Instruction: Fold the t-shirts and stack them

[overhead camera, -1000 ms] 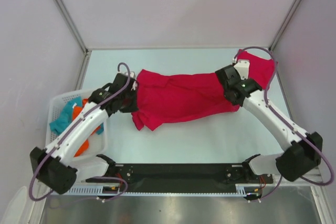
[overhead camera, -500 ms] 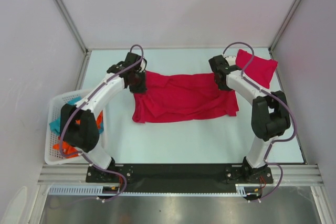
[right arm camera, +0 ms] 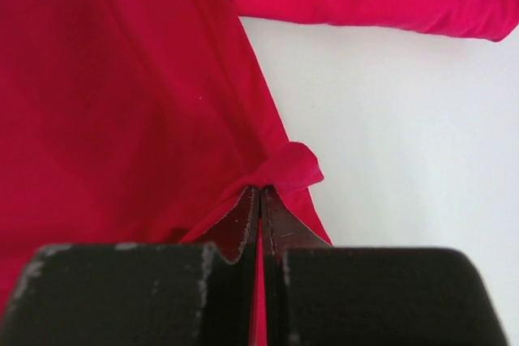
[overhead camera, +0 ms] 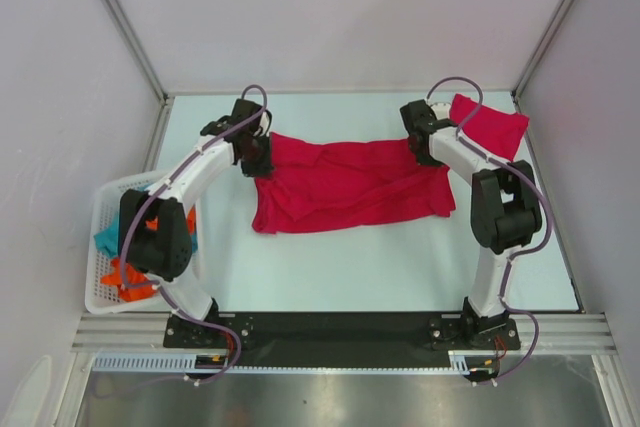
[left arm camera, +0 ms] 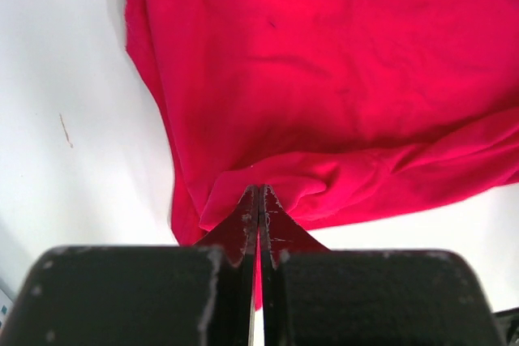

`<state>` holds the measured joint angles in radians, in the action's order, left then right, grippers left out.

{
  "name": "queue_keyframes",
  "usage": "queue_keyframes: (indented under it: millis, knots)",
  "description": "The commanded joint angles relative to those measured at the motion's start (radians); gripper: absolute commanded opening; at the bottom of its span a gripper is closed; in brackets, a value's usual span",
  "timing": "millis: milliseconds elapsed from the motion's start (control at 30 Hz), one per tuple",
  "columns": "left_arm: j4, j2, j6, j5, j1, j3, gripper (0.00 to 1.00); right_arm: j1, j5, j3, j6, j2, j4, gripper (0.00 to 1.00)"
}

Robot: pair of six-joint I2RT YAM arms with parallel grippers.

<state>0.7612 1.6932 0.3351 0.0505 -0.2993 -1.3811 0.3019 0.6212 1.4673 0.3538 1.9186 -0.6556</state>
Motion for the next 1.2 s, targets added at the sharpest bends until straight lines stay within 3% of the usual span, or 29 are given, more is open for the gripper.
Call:
queue_keyframes:
  millis: [0,133,233,300,367,400,500,567,733,933,1167]
  knots:
    - [-0.046,0.029,-0.011,0.043,0.042,-0.018,0.0,-0.021,0.022,0.05,0.005,0.045,0.022,0.0]
    - [-0.04,0.063,-0.015,0.043,0.048,-0.038,0.0,-0.02,0.015,0.059,0.007,0.065,0.022,0.03]
    - [-0.04,0.078,-0.011,0.042,0.058,-0.036,0.0,-0.021,0.014,0.064,0.007,0.072,0.02,0.16]
    - [-0.036,0.082,-0.008,0.041,0.065,-0.033,0.07,-0.02,0.009,0.07,0.007,0.077,0.019,0.24]
    - [-0.033,0.083,-0.005,0.032,0.068,-0.033,0.3,-0.021,0.014,0.074,0.005,0.08,0.008,0.3]
    - [-0.031,0.085,-0.007,0.035,0.068,-0.035,0.59,-0.02,0.015,0.08,0.011,0.079,0.007,0.31]
    - [-0.02,0.079,-0.011,0.028,0.068,-0.035,0.92,-0.02,0.011,0.088,0.007,0.079,0.002,0.34]
    - [-0.014,0.071,-0.013,0.022,0.068,-0.035,1.0,-0.017,0.011,0.091,0.008,0.073,-0.002,0.34]
    - [0.0,-0.006,-0.015,0.012,0.066,-0.007,1.0,0.006,0.018,0.076,0.011,0.024,-0.022,0.35]
    - [-0.01,-0.17,-0.007,0.034,0.039,0.158,1.0,0.086,0.04,-0.057,0.042,-0.072,-0.024,0.36]
    - [-0.013,-0.371,0.06,0.049,-0.083,0.368,1.0,0.155,0.051,-0.172,0.094,-0.147,-0.03,0.36]
